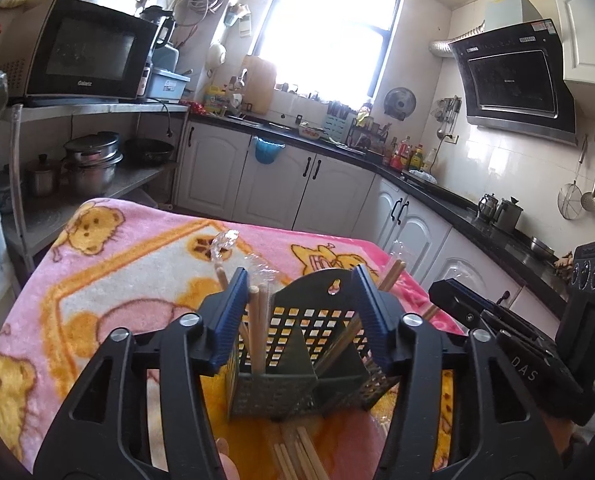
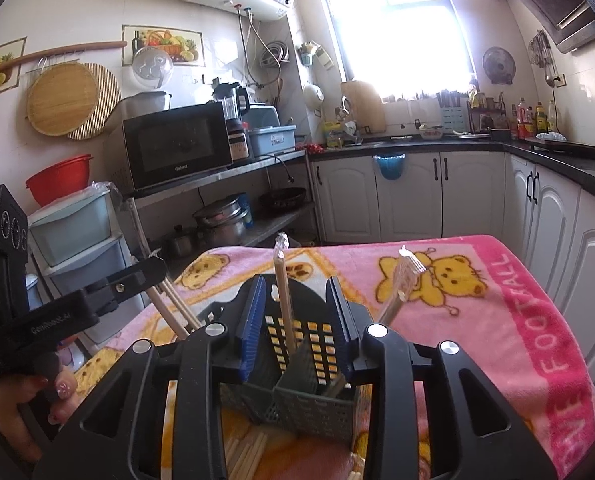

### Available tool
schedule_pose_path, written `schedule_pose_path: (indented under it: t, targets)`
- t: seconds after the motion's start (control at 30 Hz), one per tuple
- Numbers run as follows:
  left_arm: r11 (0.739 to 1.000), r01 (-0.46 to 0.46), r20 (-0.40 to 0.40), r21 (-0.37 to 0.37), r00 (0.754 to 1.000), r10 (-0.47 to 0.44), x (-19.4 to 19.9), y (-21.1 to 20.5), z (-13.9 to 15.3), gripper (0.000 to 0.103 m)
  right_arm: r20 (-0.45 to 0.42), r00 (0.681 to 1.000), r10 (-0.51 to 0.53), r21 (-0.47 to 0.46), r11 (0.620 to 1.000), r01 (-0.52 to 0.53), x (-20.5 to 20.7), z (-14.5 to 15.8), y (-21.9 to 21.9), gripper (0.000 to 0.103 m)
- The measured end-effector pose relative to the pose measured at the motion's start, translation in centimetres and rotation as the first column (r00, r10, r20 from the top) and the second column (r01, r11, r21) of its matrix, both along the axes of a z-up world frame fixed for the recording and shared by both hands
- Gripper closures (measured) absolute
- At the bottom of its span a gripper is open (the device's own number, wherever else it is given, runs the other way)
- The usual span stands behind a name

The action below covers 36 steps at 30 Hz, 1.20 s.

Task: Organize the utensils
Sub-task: 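Open both tools to release the chopsticks inside the caddy, then raise both open tools away from the caddy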

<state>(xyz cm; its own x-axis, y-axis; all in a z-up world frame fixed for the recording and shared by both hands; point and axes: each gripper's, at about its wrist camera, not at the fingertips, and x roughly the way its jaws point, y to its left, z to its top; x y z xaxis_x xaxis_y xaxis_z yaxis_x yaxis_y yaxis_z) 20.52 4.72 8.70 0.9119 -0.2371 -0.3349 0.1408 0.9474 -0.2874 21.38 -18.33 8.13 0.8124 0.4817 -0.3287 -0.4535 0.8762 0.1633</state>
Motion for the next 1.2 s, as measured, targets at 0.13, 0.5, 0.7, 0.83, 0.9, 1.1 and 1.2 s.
schedule_pose_path:
  t: [0.13, 0.5, 0.7, 0.83, 0.9, 1.1, 1.2]
  targets:
    - [1.0, 0.005, 0.003, -0.015, 1.0, -0.004, -0.8, 0.2, 0.2, 0.044, -0.016, 1.0, -0.001, -0.006, 1.0, 0.001, -0.5, -0.1, -0.2, 0.069]
    - [1.0, 0.019, 0.007, -0.025, 1.0, -0.018, -3.2, 0.1, 0.4, 0.013, -0.028, 1.0, -0.002, -0.024, 1.0, 0.001, -2.0, -0.2, -1.1, 0.06]
    - [1.0, 0.019, 0.01, -0.022, 1.0, -0.018, -4.4, 0.2, 0.2, 0.011, -0.029, 1.0, 0.005, -0.053, 0.999, -0.006, -2.8, -0.3, -1.4, 0.055]
    - [1.0, 0.011, 0.008, -0.02, 1.0, -0.011, -4.9, 0.4, 0.1, 0.011, -0.033, 0.999, 0.009, -0.064, 0.998, -0.011, -3.4, -0.6, -1.6, 0.052]
    - [1.0, 0.007, 0.002, -0.018, 1.0, -0.007, -5.2, 0.4, -0.1, 0.011, -0.034, 0.999, 0.009, -0.07, 0.997, -0.011, -3.7, -0.7, -1.7, 0.051]
    - [1.0, -0.008, -0.007, -0.013, 1.0, 0.008, -6.0, 0.5, -0.5, 0.011, -0.043, 0.999, 0.017, -0.083, 0.996, -0.02, -4.7, -1.2, -1.9, 0.049]
    - [1.0, -0.009, -0.014, -0.006, 1.0, 0.008, -6.3, 0.5, -0.8, 0.011, -0.051, 0.998, 0.022, -0.089, 0.996, -0.026, -5.2, -1.5, -2.0, 0.048]
